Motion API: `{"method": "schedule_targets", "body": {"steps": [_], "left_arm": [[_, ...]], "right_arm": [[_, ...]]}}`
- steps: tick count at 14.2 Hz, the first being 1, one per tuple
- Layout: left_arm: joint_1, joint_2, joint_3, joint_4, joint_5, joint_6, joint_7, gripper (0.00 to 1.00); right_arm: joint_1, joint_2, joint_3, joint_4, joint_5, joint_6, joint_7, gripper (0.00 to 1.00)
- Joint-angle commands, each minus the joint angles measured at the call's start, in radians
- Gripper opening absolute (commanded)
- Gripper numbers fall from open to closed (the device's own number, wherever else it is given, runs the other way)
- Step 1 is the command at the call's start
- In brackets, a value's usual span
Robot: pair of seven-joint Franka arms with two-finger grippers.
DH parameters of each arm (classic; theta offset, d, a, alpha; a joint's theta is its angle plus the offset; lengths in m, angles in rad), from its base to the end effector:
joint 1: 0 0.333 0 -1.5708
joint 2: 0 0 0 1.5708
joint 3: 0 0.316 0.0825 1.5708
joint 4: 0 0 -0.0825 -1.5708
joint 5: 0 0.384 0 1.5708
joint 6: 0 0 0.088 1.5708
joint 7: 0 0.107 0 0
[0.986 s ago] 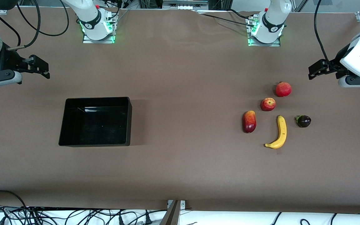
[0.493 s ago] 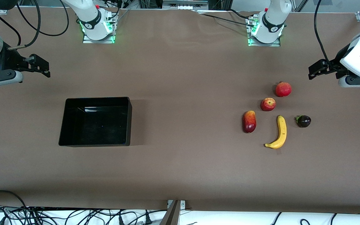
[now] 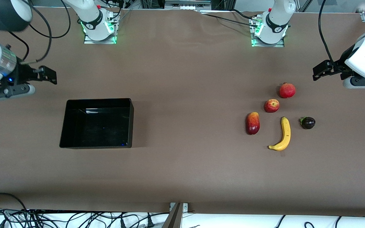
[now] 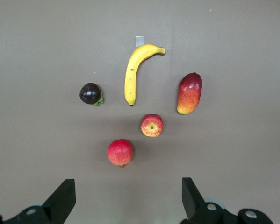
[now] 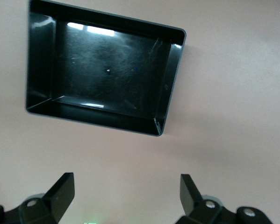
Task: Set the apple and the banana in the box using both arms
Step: 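Reach the right gripper to the black box rim and grasp it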
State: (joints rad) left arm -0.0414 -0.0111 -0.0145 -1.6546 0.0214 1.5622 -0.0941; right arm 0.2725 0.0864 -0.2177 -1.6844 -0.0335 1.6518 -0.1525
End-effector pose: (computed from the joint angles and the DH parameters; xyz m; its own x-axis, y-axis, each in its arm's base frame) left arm 0.5463 -0.0283 0.5905 0.9961 0.0385 -0.0788 0.0364 -0.9989 -0.0290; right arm 0.5756 0.0324 0.5298 0.9707 0.2065 -0.1232 0.2120 -0.9767 0.0331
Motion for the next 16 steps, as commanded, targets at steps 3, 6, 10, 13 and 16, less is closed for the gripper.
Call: {"method": "schedule_targets", "body": {"steps": [3, 6, 10, 13, 16], "left_arm": [[-0.006, -0.003, 0.004, 0.016, -0.012, -0.017, -0.003, 1.0], [-0.006, -0.003, 0.004, 0.016, -0.012, -0.017, -0.003, 1.0], [-0.006, -0.003, 0.004, 0.016, -0.012, -0.017, -0.003, 1.0], [-0.006, -0.003, 0.004, 0.016, -0.012, -0.017, -0.003, 1.0], [0.0, -0.003, 0.004, 0.015, -0.012, -0.019, 0.004, 1.0]], "right_arm": [[-0.013, 0.004, -0.049, -0.225, -0.019, 0.254, 0.004, 1.0], [-0.015, 0.045, -0.058, -0.288, -0.016, 0.351, 0.01, 1.0], [-0.022, 0.125, -0.065, -0.342, -0.002, 0.478, 0.014, 1.0], [-0.052, 0.189, -0.066, -0.368, 0.0, 0.589, 0.005, 1.0], [-0.073, 0.262, -0.065, -0.365, 0.001, 0.693, -0.008, 1.0]]}}
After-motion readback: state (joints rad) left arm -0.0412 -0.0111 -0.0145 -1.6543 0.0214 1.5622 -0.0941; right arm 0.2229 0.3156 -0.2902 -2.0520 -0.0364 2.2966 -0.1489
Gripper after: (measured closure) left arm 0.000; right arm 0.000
